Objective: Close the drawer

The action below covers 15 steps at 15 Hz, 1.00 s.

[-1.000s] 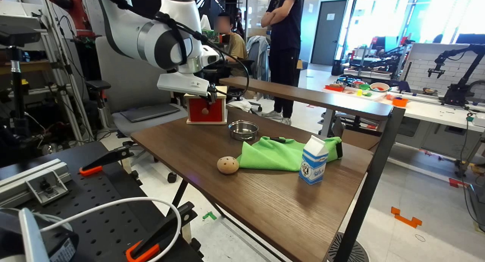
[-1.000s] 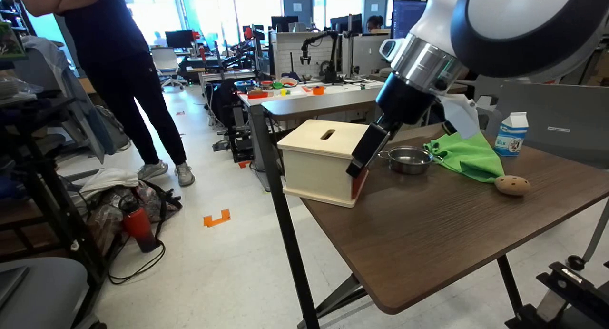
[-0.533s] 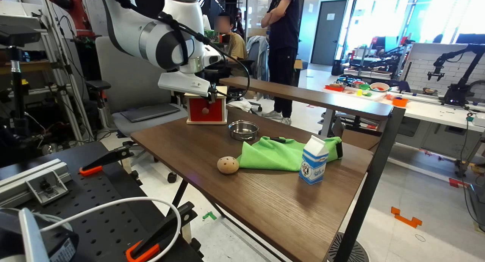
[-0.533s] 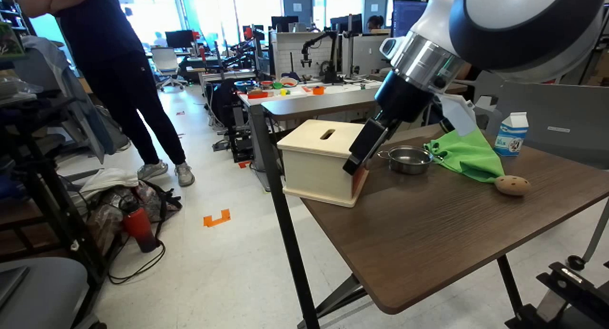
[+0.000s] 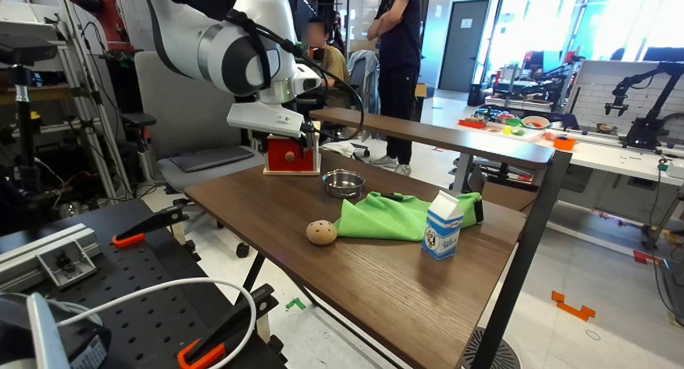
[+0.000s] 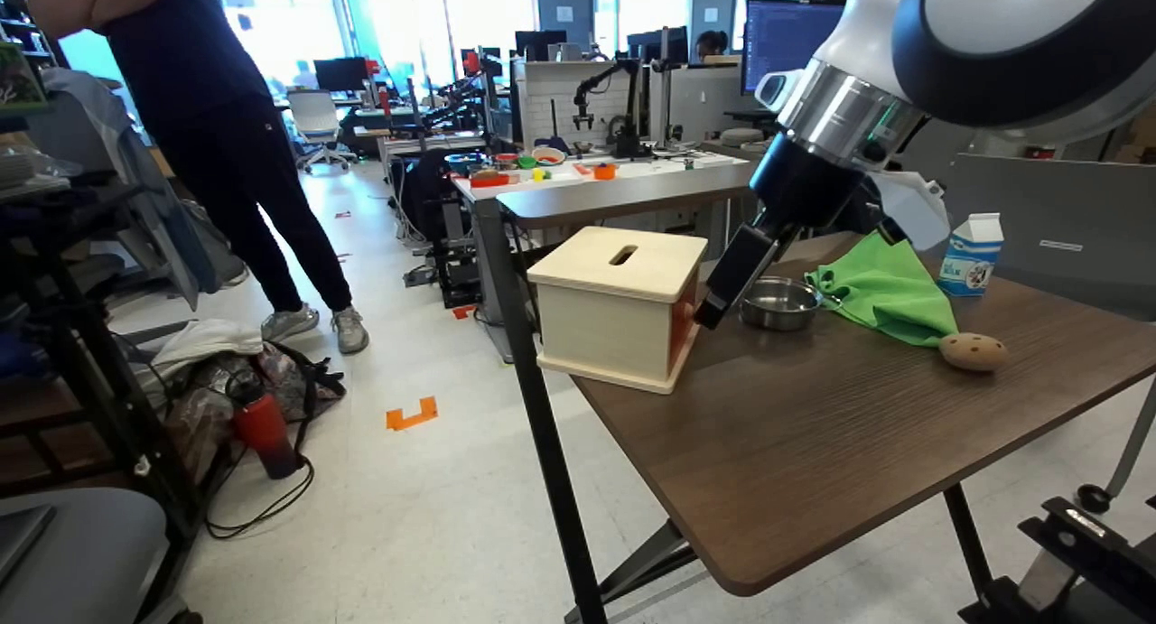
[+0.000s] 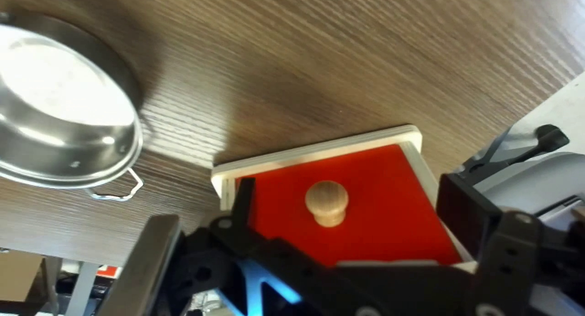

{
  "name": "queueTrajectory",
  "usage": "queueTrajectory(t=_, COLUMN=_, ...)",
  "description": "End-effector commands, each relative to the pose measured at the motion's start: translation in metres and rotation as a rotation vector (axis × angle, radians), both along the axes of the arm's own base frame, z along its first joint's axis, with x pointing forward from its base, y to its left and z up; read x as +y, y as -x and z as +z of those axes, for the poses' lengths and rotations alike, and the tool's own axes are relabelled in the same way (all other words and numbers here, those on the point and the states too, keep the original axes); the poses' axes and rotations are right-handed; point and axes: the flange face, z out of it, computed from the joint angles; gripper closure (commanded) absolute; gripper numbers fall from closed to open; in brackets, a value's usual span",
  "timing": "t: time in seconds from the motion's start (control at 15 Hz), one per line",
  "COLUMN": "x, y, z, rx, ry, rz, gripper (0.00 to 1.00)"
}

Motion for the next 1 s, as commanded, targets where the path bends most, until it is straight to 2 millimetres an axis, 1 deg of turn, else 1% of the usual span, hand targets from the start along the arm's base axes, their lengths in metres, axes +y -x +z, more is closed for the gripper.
queueTrajectory(t=0.0, x=-0.026, y=0.008, z=0.043, rx=0.013, ry=0.052, rz=-0.159, gripper=0.0)
queueTrajectory(t=0.13, x=-0.044, y=0.012, z=0.075, rx=-0.021, ry=0.089, rz=-0.254, gripper=0.0)
queueTrajectory(t=0.27, x=-0.059, y=0.018, z=0.106, rx=-0.002, ry=0.145, rz=-0.329, gripper=0.0)
queueTrajectory(t=0.4, x=-0.063, y=0.025, z=0.133, rx=0.039, ry=0.19, rz=-0.363, gripper=0.0)
queueTrajectory(t=0.53, x=-0.058, y=0.035, z=0.156, rx=0.123, ry=0.238, rz=-0.367, gripper=0.0)
queueTrajectory(t=0.73, x=-0.047, y=0.049, z=0.176, rx=0.266, ry=0.288, rz=-0.365, gripper=0.0)
queueTrajectory(t=0.8, x=-0.046, y=0.051, z=0.179, rx=0.291, ry=0.295, rz=-0.375, gripper=0.0)
queueTrajectory(t=0.87, x=-0.05, y=0.044, z=0.169, rx=0.238, ry=0.292, rz=-0.356, gripper=0.0)
queueTrajectory(t=0.93, x=-0.048, y=0.048, z=0.174, rx=0.259, ry=0.3, rz=-0.358, gripper=0.0)
